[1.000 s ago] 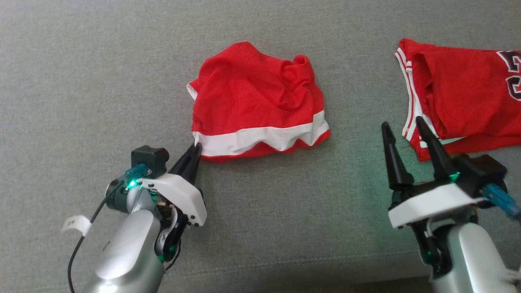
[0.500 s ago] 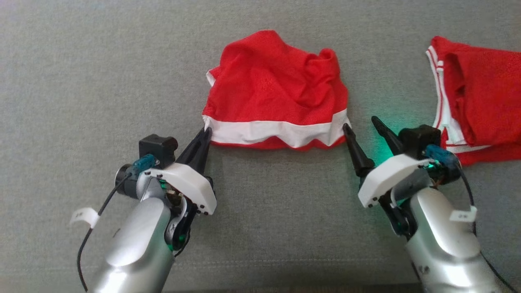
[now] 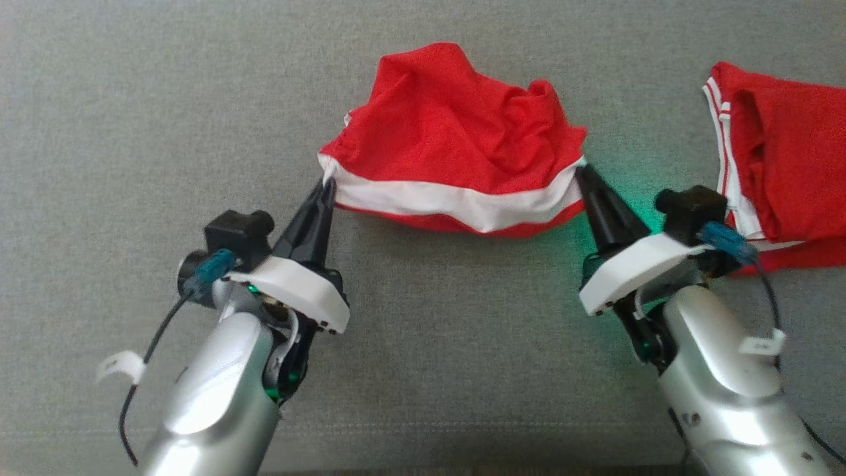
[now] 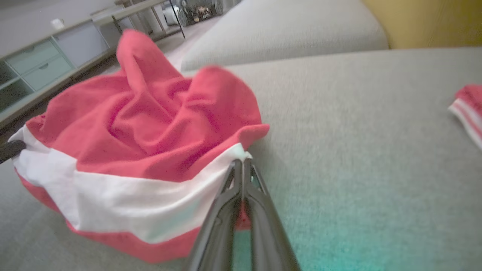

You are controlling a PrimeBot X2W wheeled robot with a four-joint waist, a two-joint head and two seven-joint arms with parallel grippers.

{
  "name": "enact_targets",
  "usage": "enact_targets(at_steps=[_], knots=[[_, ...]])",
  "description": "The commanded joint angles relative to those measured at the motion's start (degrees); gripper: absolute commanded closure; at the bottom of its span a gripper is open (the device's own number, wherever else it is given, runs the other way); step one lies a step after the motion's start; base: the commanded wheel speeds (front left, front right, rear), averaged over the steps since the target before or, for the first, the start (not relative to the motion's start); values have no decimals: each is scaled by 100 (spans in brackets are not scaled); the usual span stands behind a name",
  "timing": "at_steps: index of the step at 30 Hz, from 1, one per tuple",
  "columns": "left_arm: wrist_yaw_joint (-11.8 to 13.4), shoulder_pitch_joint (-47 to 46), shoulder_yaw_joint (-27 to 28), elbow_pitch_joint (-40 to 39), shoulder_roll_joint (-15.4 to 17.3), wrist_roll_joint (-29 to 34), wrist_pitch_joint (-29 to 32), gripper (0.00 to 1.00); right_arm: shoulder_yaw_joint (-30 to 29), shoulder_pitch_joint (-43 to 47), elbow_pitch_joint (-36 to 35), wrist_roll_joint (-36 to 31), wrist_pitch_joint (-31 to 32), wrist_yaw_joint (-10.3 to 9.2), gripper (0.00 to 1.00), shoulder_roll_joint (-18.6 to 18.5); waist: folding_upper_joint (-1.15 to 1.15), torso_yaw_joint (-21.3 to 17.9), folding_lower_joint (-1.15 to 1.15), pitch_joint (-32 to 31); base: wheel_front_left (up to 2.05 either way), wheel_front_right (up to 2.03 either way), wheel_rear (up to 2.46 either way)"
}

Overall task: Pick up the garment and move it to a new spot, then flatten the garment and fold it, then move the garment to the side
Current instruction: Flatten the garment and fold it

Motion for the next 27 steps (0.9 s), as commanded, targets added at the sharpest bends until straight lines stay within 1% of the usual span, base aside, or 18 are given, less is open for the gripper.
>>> enact_targets(at_steps=[1,5,9,13,18,23,27], knots=[[56,9,255,-350,189,22,-75,100,29,103,-346,36,-122,37,100,-26,0,-15,0,-73,0,0,0],[213,194,337,-1119,353,124,-110,100,-170,334,-1080,7,-168,37,100,-157,0,-31,0,-248,0,0,0],[387,342,381,-2077,529,269,-102,100,-510,615,-2054,-135,-29,37,100,-243,0,-36,0,-444,0,0,0],[579,468,418,-3109,701,433,12,100,-912,970,-3197,-343,323,37,100,-229,0,-43,0,-635,0,0,0],[771,655,452,-4235,905,606,256,100,-1334,1466,-4623,-612,872,37,100,-99,0,-66,0,-843,0,0,0],[946,901,505,-4889,1060,657,600,100,-1572,1820,-5658,-783,1324,37,100,76,0,-101,0,-982,0,0,0],[1029,982,547,-5121,1131,649,810,100,-1666,1919,-6004,-813,1575,37,100,135,0,-108,0,-1020,0,0,0]])
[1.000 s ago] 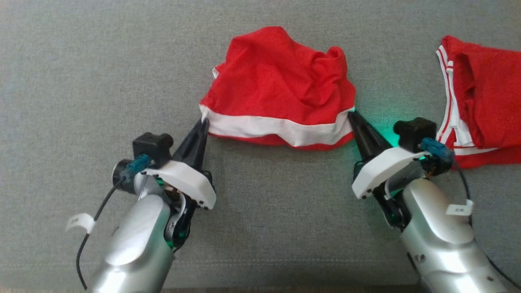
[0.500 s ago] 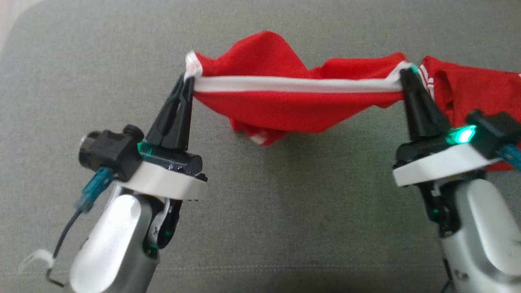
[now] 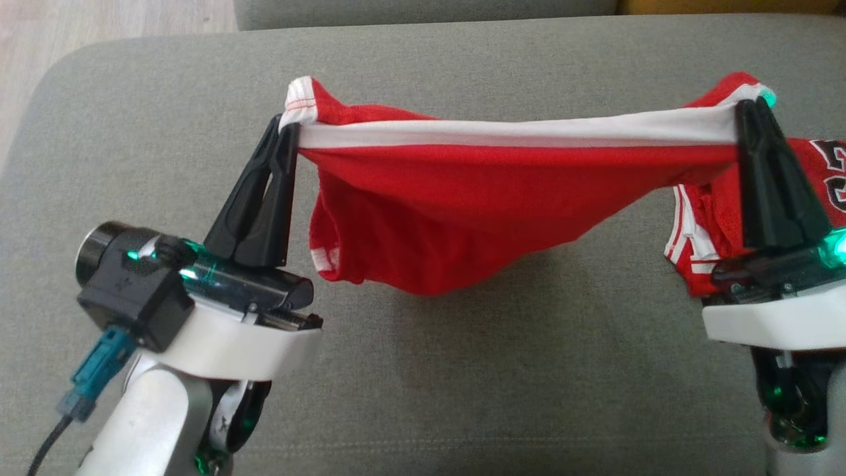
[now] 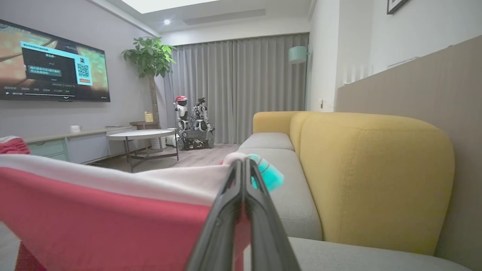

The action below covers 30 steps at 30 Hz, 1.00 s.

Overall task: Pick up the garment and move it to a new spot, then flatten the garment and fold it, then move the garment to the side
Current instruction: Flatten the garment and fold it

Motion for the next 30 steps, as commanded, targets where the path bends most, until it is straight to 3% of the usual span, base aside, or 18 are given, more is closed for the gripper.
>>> enact_targets(at_steps=[1,8,14,18,23,24,30], knots=[[52,-212,291,-248,143,17,66,100,65,-101,-260,-41,74,37,100,24,0,4,0,-2,0,0,0],[-63,-612,386,-70,180,-128,206,100,-14,-512,-124,69,163,37,100,-3,0,8,0,71,0,0,0],[-540,-1931,467,955,48,-522,275,100,143,-1970,768,391,124,37,100,-220,0,47,0,405,0,0,0],[-893,-3279,514,2348,-161,-635,60,100,288,-3402,1976,632,19,37,100,-348,0,85,0,699,0,0,0],[-1130,-4843,642,4403,-480,-651,-556,100,585,-5164,3757,917,-564,37,100,-139,0,23,0,932,0,0,0],[-1189,-5370,700,5114,-572,-627,-757,100,732,-5738,4451,987,-904,37,100,-32,0,-36,0,972,0,0,0],[-1299,-6210,904,6653,-757,-561,-944,100,1139,-6805,6455,1220,-1841,37,100,178,0,-143,0,1042,0,0,0]])
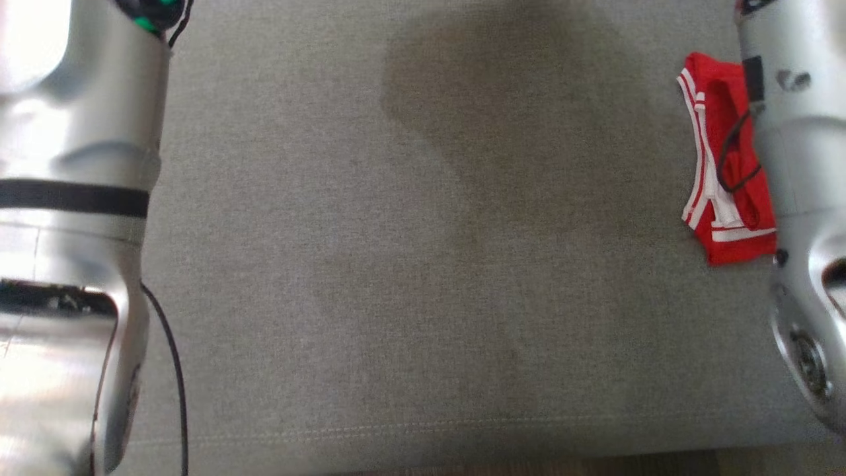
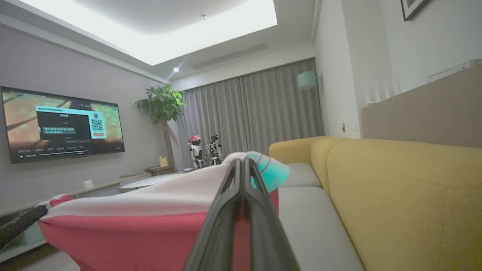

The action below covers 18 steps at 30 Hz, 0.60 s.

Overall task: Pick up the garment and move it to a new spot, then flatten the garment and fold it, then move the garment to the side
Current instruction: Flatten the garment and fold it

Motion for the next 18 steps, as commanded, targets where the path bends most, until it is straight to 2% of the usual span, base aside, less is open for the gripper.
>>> enact_targets(at_steps=[1,5,9,13,18], knots=[[-46,-200,179,99,191,56,-24,100,161,-223,287,84,-130,37,100,175,0,-16,0,55,0,0,0],[-153,79,285,649,49,59,-27,100,605,-226,1353,270,-235,37,100,233,0,-10,0,236,0,0,0],[-184,678,379,1091,-86,63,-28,100,1016,206,2090,620,-220,37,100,248,0,55,0,341,0,0,0],[-184,1368,503,1405,-217,-19,-28,100,1343,866,2376,1101,-282,37,100,250,0,123,0,357,0,0,0],[-233,2425,689,1128,-295,-172,-29,100,1462,1899,2399,1699,-465,37,100,251,0,147,0,163,0,0,0]])
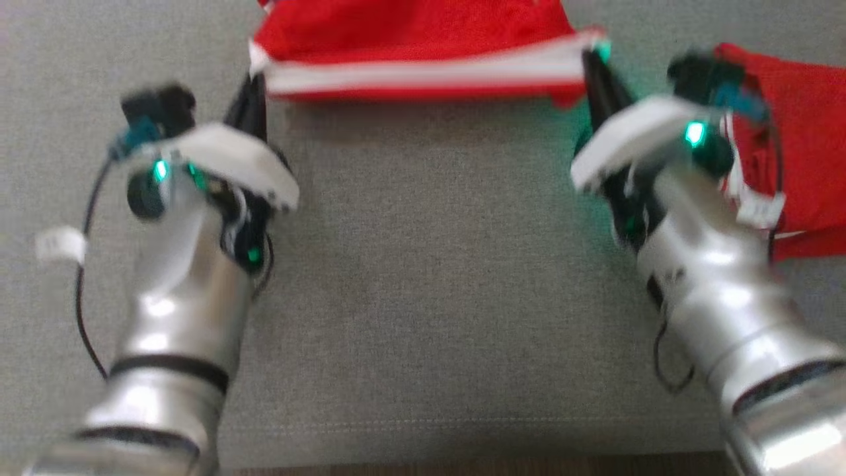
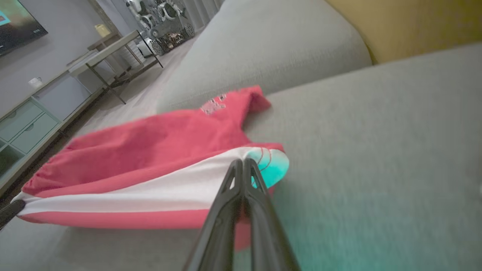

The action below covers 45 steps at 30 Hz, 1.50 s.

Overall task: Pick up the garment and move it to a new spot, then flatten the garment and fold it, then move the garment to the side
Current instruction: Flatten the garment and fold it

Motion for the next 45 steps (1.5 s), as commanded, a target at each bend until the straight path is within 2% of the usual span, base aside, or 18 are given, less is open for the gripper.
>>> enact_targets(at_steps=[1,2,7,14,18,24,30,33,37,41,45], knots=[[-4,304,187,-320,223,-17,-35,100,63,353,-162,133,-141,37,100,48,0,10,-1,-157,0,0,0],[-4,304,187,-320,223,-17,-35,100,63,353,-162,133,-141,37,100,48,0,10,-1,-157,0,0,0],[-65,1474,177,-1112,215,15,-35,100,48,1416,-478,204,-213,37,100,38,0,-18,-1,-506,0,0,0],[-74,3169,219,-2479,214,354,-36,100,-724,3353,-2121,-275,-220,37,100,-152,0,-59,-1,-988,0,0,0],[68,4076,313,-3357,218,480,-36,100,-1241,4518,-3141,-738,-175,37,100,-183,0,-56,-1,-1182,0,0,0],[351,5194,383,-4513,254,474,88,100,-2069,6069,-5093,-1493,746,37,100,-56,0,0,-1,-1425,0,0,0],[640,5939,300,-5664,260,517,511,100,-2492,7205,-6985,-1876,1749,37,100,41,0,57,-1,-1560,0,0,0],[715,6124,299,-6030,305,515,679,100,-2590,7468,-7579,-1796,2006,37,100,46,0,51,-1,-1596,0,0,0],[701,6117,262,-6237,380,486,908,100,-2707,7412,-7871,-1822,2216,37,100,47,0,65,-1,-1545,0,0,0],[615,5720,170,-6248,469,462,1285,100,-2791,6750,-7793,-2029,2346,37,100,48,0,168,-1,-1346,0,0,0],[411,5027,49,-6062,464,297,1647,100,-2731,5628,-7371,-2134,2473,37,100,-19,0,346,-1,-996,0,0,0]])
